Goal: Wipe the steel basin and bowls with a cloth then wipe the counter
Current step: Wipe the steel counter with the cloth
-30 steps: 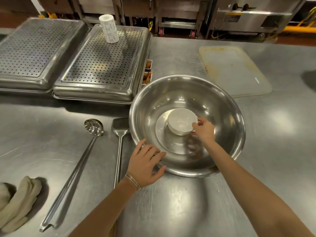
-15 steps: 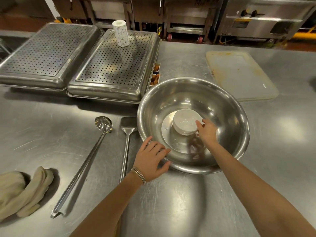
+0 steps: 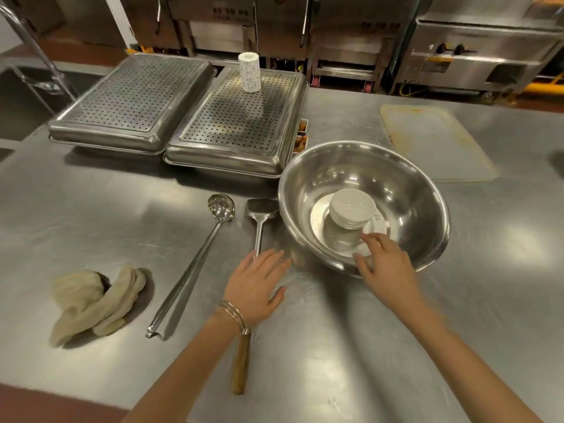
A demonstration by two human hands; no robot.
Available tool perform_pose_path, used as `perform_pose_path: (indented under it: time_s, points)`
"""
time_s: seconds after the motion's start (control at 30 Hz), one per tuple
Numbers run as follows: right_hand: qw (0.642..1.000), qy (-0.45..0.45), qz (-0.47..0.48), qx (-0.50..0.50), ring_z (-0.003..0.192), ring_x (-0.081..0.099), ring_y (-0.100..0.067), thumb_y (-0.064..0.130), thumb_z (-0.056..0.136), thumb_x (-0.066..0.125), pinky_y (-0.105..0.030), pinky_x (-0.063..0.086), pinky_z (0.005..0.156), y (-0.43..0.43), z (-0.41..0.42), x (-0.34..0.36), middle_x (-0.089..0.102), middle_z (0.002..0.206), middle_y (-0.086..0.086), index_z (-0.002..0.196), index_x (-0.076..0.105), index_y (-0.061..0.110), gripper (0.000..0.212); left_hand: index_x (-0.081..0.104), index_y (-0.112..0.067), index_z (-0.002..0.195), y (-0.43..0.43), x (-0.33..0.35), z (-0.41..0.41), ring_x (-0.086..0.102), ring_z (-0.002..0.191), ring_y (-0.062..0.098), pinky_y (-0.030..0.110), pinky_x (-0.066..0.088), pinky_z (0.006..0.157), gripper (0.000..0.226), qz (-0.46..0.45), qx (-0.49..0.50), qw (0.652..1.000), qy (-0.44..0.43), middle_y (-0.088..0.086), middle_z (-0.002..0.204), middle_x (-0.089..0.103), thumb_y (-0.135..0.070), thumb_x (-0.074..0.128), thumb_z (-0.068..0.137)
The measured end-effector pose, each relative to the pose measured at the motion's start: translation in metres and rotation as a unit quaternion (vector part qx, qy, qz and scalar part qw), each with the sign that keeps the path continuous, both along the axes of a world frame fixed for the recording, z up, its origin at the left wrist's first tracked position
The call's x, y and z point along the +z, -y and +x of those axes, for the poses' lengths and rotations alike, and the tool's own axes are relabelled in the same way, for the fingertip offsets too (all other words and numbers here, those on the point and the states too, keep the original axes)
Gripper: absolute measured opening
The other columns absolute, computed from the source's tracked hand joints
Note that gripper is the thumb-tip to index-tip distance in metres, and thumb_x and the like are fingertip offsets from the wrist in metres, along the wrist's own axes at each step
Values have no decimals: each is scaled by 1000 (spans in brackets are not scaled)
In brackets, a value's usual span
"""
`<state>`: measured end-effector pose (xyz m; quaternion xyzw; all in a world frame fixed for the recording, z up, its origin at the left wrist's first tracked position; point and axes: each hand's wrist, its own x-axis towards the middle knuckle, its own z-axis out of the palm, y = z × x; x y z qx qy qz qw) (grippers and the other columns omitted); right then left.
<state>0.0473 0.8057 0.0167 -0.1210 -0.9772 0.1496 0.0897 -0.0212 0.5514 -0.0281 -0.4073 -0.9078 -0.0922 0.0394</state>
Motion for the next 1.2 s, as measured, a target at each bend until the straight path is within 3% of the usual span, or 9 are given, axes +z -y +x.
perform_pose_path:
  time_s: [0.13, 0.2, 0.33, 0.43, 0.6, 0.7, 0.87, 1.1, 1.2]
  points:
    - [992, -32, 120, 18, 126, 46, -34, 38, 86, 38, -49, 40, 99, 70, 38, -10, 53, 132, -16, 129, 52, 10, 53, 54, -18, 128, 65, 0, 17, 50, 122, 24, 45, 27, 105, 51, 21, 44, 999, -14, 5, 130, 56, -40, 40, 83]
    - [991, -6, 127, 30, 133, 34, -33, 40, 88, 35, -51, 32, 104, 109, 51, -26, 45, 140, -15, 135, 43, 12, 55, 54, -16, 128, 101, -3, 24, 46, 124, 25, 46, 27, 105, 51, 32, 47, 998, -17, 6, 131, 55, -39, 39, 85]
    - [994, 40, 95, 20, 136, 28, -33, 46, 97, 11, -51, 25, 108, 202, 70, -54, 38, 146, -13, 139, 34, 17, 57, 51, -18, 131, 189, -18, 34, 43, 127, 22, 42, 22, 108, 52, 6, 37, 999, 27, 2, 136, 52, -43, 26, 94]
    - [996, 64, 62, 3, 136, 28, -31, 45, 94, 22, -55, 34, 105, 272, 75, -55, 40, 145, -12, 139, 35, 17, 55, 47, -20, 134, 253, -22, 29, 42, 127, 21, 43, 25, 106, 52, -14, 13, 999, 40, 2, 138, 50, -41, 36, 88]
    - [997, 55, 41, 26, 135, 32, -27, 48, 97, 15, -49, 29, 106, 344, 62, -46, 38, 147, -8, 141, 34, 19, 56, 49, -19, 133, 324, -16, 22, 44, 128, 23, 44, 27, 105, 54, -7, 2, 999, 42, 3, 138, 50, -39, 41, 84]
    - [995, 77, 40, 55, 134, 38, -27, 43, 91, 32, -46, 32, 106, 369, 45, -46, 41, 145, -7, 139, 39, 18, 55, 48, -19, 134, 355, -20, 14, 41, 131, 23, 44, 25, 107, 52, -10, 23, 998, 60, 2, 140, 47, -39, 40, 86]
    - [987, 113, -24, 112, 135, 35, -31, 39, 89, 32, -48, 32, 109, 393, 9, -63, 39, 146, -11, 138, 42, 15, 55, 54, -15, 127, 390, -31, 1, 47, 126, 27, 43, 27, 104, 53, -24, 94, 992, 76, 6, 136, 52, -39, 41, 82]
    - [976, 109, -46, 184, 126, 47, -37, 39, 87, 35, -56, 45, 95, 456, -62, -68, 48, 138, -15, 133, 47, 16, 53, 56, -14, 127, 437, -43, -34, 48, 125, 25, 44, 28, 102, 53, -57, 139, 984, 95, 7, 134, 54, -39, 38, 83]
    - [977, 134, -45, 159, 140, 21, -38, 57, 80, 18, -58, 21, 109, 491, -95, -69, 23, 154, -12, 144, 31, 24, 73, 55, -13, 128, 461, -52, -59, 50, 123, 27, 43, 26, 103, 55, -81, 133, 982, 103, 8, 134, 54, -40, 36, 83]
